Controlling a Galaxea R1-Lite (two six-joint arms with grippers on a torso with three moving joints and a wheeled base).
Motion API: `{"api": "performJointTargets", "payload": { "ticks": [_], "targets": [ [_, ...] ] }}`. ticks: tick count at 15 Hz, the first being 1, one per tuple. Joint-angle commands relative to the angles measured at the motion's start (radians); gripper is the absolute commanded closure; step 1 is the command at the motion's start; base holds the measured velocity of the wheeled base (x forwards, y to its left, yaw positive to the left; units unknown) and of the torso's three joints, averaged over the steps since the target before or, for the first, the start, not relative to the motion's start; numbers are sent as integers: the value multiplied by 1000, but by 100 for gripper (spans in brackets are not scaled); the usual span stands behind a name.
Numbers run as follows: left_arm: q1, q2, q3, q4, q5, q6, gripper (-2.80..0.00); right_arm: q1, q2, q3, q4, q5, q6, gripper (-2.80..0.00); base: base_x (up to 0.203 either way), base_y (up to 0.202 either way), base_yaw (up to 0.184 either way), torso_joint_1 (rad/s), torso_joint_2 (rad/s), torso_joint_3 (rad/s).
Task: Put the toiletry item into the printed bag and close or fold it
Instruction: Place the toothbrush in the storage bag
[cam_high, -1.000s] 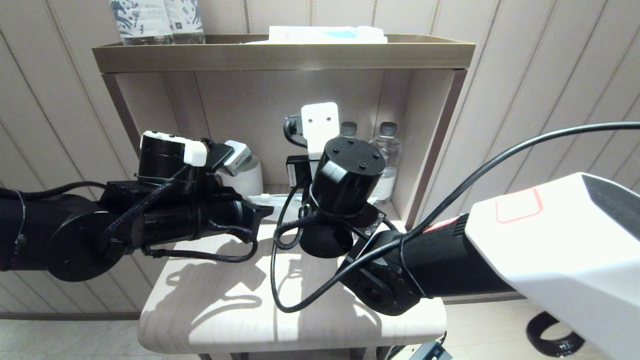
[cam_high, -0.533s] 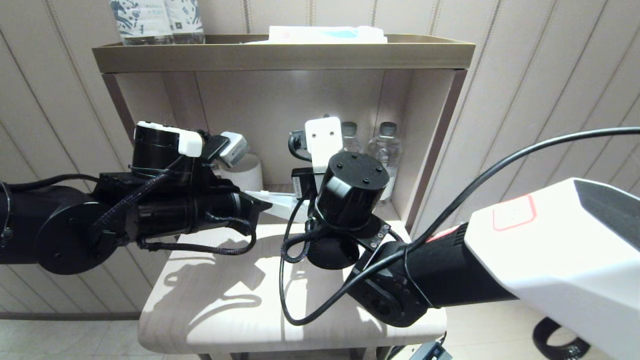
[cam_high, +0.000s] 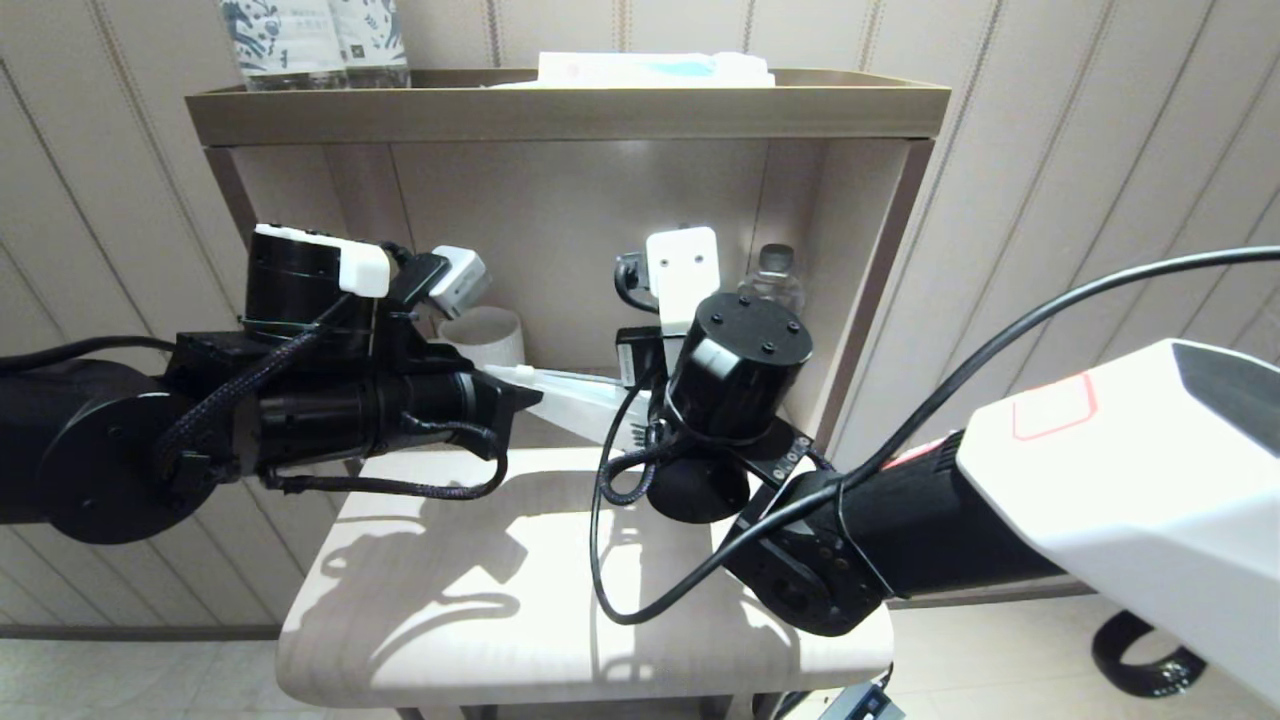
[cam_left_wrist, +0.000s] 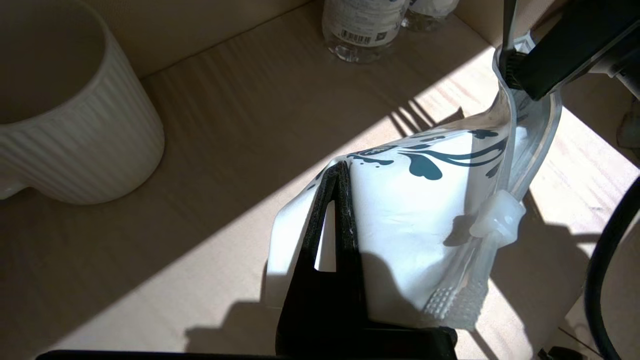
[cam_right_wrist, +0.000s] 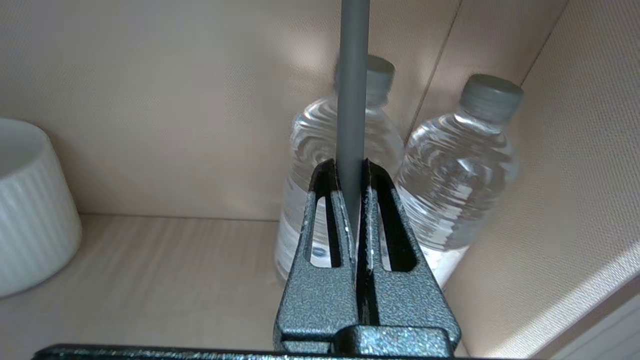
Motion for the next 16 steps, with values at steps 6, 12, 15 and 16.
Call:
{"api": "performJointTargets", "payload": {
  "ticks": [6,12,15,16],
  "targets": [
    [0,3,-22,32,-4,-1,0,50,-31,46,-7,-4,-4,0,0,0,0,0,0,0],
    [0,9,-30,32,-4,-1,0,92,-13,52,3,2,-4,0,0,0,0,0,0,0],
    [0,0,-36,34,-4,-3,0,69,-21,82,4,8,-20,0,0,0,0,0,0,0],
    [0,-1,-37,34,-4,-10,0,66,-29,96,3,11,-31,0,0,0,0,0,0,0]
  ]
}}
